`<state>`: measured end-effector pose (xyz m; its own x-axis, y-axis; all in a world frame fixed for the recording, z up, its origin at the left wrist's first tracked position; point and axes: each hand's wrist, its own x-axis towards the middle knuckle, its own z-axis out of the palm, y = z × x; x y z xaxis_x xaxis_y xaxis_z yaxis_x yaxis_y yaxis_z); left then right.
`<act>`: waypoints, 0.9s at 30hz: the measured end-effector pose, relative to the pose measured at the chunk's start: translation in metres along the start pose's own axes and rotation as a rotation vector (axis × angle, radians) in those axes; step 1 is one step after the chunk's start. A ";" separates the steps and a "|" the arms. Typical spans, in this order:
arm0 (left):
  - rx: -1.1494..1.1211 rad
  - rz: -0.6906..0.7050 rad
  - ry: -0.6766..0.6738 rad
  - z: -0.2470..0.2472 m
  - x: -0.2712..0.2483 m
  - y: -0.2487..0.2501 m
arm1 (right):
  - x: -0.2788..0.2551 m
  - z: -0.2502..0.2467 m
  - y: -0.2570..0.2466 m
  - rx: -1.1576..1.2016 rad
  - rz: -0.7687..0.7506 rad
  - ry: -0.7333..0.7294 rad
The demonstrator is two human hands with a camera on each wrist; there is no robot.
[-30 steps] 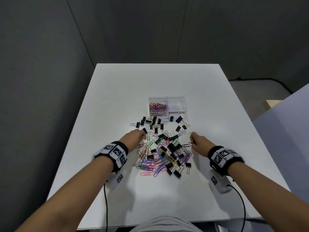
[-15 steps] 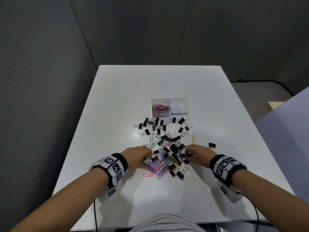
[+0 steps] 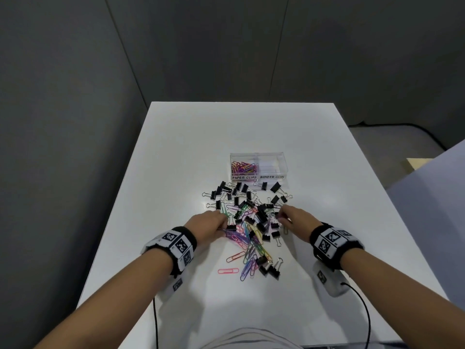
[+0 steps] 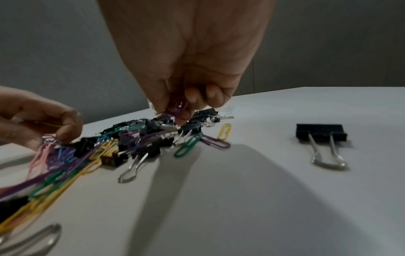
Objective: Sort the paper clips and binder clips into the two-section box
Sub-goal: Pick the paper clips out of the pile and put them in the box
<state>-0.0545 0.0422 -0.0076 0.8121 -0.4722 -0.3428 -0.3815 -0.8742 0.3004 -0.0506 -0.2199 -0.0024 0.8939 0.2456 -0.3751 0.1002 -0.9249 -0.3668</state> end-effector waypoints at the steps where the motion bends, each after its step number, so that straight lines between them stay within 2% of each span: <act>1: -0.017 -0.006 -0.012 -0.001 0.000 -0.001 | -0.001 -0.001 0.002 0.012 0.014 -0.002; 8: 0.034 0.027 -0.103 -0.009 -0.001 -0.004 | -0.005 -0.007 0.010 0.116 0.105 -0.031; 12: -0.070 -0.014 -0.067 -0.012 -0.003 -0.004 | -0.001 -0.007 0.017 0.213 0.163 -0.017; 16: -0.048 -0.073 -0.015 -0.015 -0.005 -0.007 | 0.001 -0.009 0.026 0.319 0.231 0.093; 18: -0.005 -0.105 0.012 -0.016 -0.006 -0.008 | 0.001 -0.010 0.029 0.285 0.251 0.085; 22: 0.037 -0.141 0.070 -0.017 -0.006 -0.008 | -0.002 -0.010 0.026 0.066 0.284 -0.011; 27: -0.016 -0.166 0.038 -0.018 -0.002 -0.013 | 0.002 -0.002 0.016 -0.073 0.298 -0.069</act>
<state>-0.0435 0.0564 0.0050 0.8795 -0.3163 -0.3556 -0.2335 -0.9378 0.2567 -0.0462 -0.2344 -0.0077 0.8570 -0.0226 -0.5148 -0.1286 -0.9768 -0.1711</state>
